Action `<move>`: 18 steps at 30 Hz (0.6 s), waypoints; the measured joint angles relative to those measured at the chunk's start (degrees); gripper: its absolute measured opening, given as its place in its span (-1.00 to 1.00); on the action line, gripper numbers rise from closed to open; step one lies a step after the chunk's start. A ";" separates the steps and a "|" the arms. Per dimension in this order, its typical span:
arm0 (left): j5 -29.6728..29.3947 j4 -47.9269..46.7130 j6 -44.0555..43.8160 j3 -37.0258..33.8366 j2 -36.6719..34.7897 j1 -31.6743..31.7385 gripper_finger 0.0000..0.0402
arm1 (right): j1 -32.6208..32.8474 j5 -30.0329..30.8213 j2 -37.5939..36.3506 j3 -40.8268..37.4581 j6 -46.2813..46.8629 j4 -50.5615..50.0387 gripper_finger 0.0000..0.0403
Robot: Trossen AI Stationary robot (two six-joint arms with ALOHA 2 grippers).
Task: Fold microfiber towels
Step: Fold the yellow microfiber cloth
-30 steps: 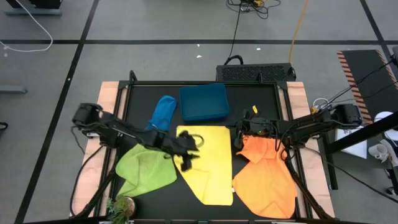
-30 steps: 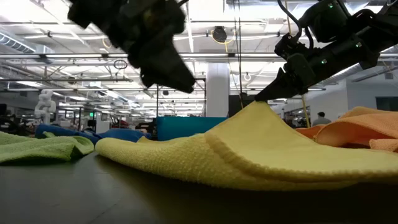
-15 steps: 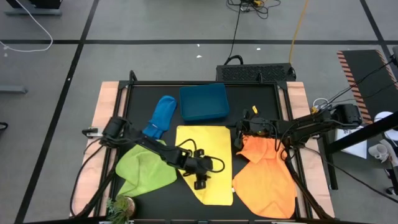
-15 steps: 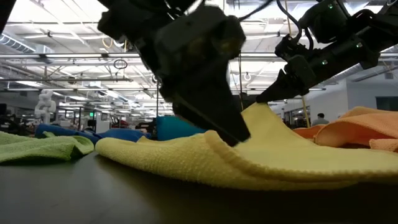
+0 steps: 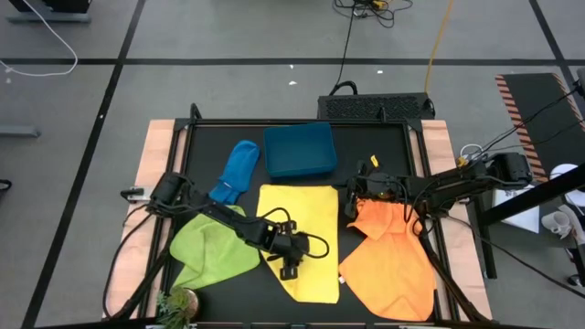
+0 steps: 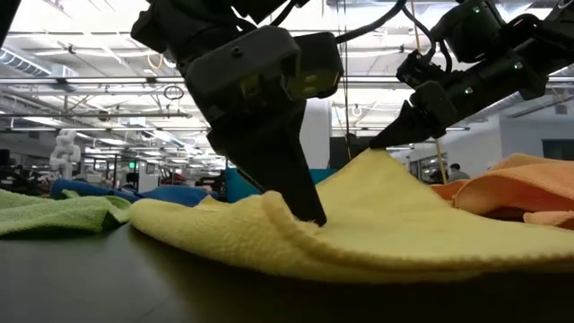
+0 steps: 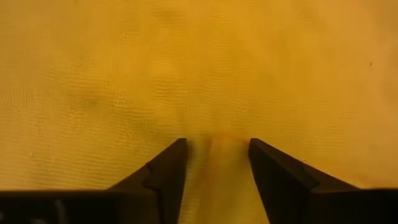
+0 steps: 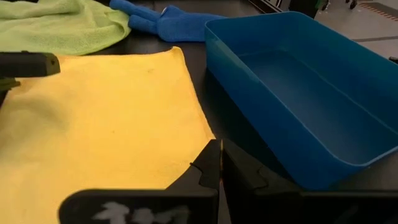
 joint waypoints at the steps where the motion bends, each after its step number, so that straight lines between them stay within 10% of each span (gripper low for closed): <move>1: 0.04 0.06 0.63 0.00 0.00 -0.02 -0.24 | 0.00 0.01 0.00 0.00 -0.01 0.09 -1.00; 12: -0.05 0.14 6.46 -0.13 -0.81 -0.07 -0.94 | -0.72 0.03 0.00 0.00 -0.06 -0.75 -1.00; 18: -3.04 -0.69 7.66 -0.15 -3.88 -1.37 -0.95 | -2.36 0.10 0.00 -0.11 -0.06 -1.18 -1.00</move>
